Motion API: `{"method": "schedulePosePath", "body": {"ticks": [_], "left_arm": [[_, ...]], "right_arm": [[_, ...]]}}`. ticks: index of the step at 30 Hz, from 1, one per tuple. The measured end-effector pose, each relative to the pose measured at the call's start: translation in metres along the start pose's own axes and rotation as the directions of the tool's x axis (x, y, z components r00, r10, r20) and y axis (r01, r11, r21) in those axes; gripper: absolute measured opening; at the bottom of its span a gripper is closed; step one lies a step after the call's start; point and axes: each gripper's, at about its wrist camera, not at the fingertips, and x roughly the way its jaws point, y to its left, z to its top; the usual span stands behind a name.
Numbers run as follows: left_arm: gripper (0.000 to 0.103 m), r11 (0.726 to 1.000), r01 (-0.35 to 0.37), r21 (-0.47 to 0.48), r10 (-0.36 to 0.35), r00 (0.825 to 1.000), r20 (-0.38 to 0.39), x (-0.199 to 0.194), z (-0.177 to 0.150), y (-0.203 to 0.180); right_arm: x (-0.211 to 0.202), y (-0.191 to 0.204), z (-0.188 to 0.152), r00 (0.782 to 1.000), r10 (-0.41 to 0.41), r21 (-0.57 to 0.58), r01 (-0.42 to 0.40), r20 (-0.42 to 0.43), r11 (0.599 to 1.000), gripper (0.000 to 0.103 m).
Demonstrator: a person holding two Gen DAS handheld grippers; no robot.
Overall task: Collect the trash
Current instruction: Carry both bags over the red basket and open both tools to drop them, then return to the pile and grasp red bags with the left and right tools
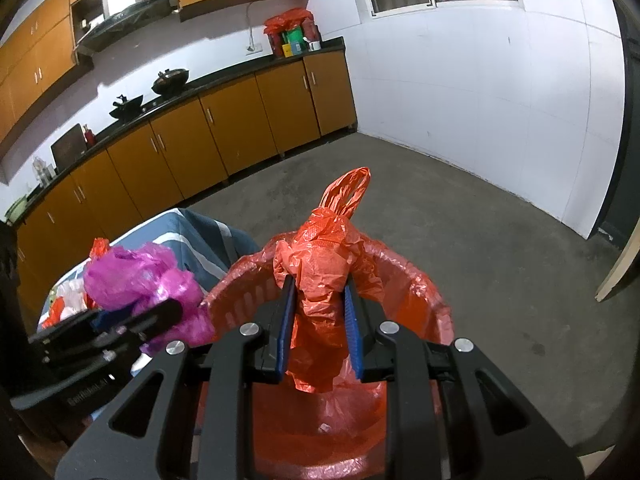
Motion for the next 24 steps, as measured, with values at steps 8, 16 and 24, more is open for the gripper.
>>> {"method": "schedulePosePath", "body": {"ticks": [8,16,24], "left_arm": [[0.063,1.0,0.011,-0.025,-0.012,0.999,-0.031,0.008,-0.004,0.006],[0.07,0.991,-0.109,-0.074,0.11,0.994,0.009,-0.013,-0.016,0.031],[0.077,0.941,-0.317,-0.122,0.327,0.942,0.078,-0.064,-0.038,0.069]], "right_arm": [[-0.003,-0.008,0.002,1.0,0.002,0.035,-0.003,0.009,0.999,0.052],[-0.01,-0.002,0.005,0.998,-0.056,-0.017,0.057,0.038,0.998,0.057],[-0.01,0.026,-0.001,0.998,-0.048,-0.104,0.052,0.044,0.993,0.057]]}}
